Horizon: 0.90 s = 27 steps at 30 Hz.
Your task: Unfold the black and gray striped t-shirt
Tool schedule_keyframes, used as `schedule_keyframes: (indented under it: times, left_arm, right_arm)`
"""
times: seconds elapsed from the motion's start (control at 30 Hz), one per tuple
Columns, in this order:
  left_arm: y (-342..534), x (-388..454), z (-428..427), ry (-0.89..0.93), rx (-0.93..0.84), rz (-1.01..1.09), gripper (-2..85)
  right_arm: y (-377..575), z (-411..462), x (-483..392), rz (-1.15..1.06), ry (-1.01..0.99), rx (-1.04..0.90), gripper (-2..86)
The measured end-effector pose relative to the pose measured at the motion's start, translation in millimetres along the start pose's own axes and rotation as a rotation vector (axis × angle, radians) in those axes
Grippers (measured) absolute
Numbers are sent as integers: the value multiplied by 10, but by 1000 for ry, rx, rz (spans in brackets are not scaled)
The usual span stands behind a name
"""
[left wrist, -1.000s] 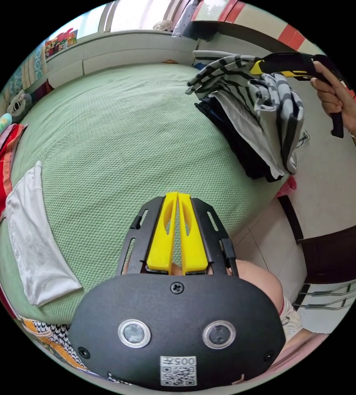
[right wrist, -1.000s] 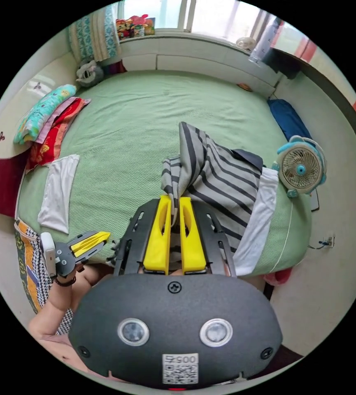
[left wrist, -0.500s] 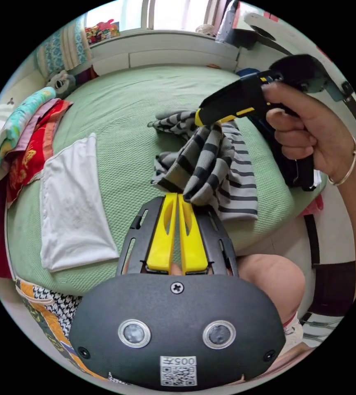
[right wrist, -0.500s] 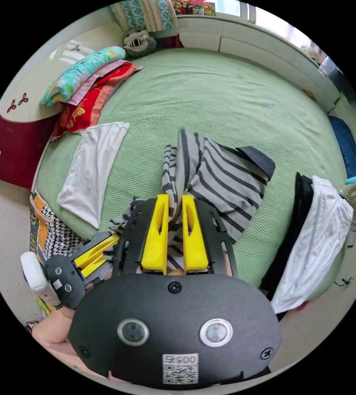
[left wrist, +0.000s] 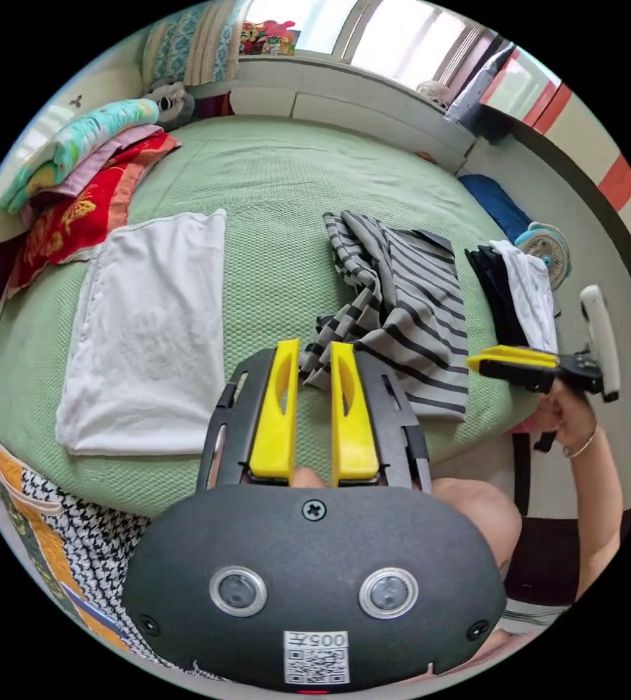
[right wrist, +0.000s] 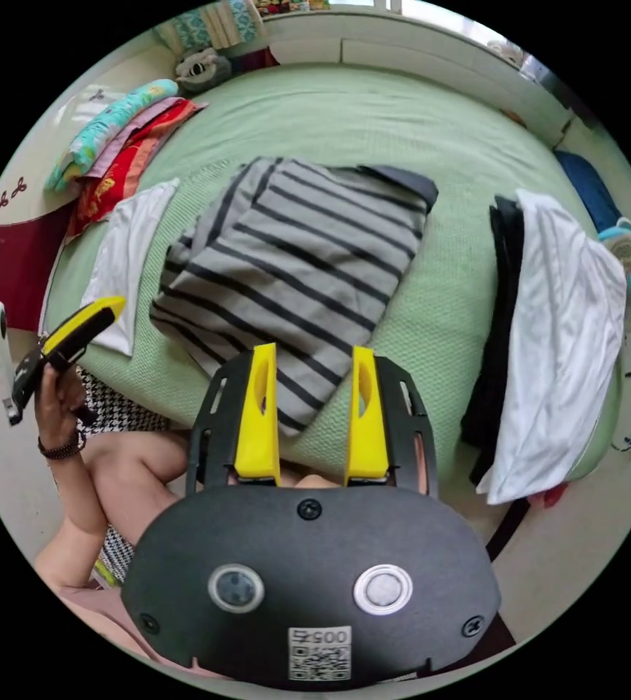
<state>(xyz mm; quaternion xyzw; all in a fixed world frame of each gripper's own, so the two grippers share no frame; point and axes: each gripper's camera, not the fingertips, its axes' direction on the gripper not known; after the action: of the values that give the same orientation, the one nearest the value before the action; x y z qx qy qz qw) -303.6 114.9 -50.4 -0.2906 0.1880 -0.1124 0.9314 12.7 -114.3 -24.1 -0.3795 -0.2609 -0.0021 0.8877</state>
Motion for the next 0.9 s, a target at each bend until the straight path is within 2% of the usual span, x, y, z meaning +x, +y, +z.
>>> schedule_keyframes:
  times: [0.17,0.27,0.33,0.43,0.5,0.6,0.7,0.77,0.9]
  left_arm:
    - [-133,6,372,19,-50,24,117]
    - [-165,54,732,0,-193,25,91]
    - [-152,119,731,-54,-188,40,77]
    - [-115,265,668,-71,-267,99,60]
    - [-5,351,614,-14,-304,151,57]
    - [153,393,511,113,-318,195,62]
    - [251,339,322,119,-265,227,61]
    - [263,247,199,122,-226,228,57]
    - [170,-46,26,21,-151,150,31]
  right_arm:
    - [46,497,-226,-8,78,-86,136]
    - [99,509,-378,-93,101,-23,81]
    - [155,473,-415,-109,117,4,17]
    - [222,417,-379,-113,103,-13,-5]
    - [260,403,-340,-123,122,-53,-7]
    - [304,435,-242,-98,173,-130,-2]
    - [279,483,-266,-122,248,-223,47]
    - [228,357,-356,-136,295,-166,74]
    - [-43,-35,-807,-170,154,35,133]
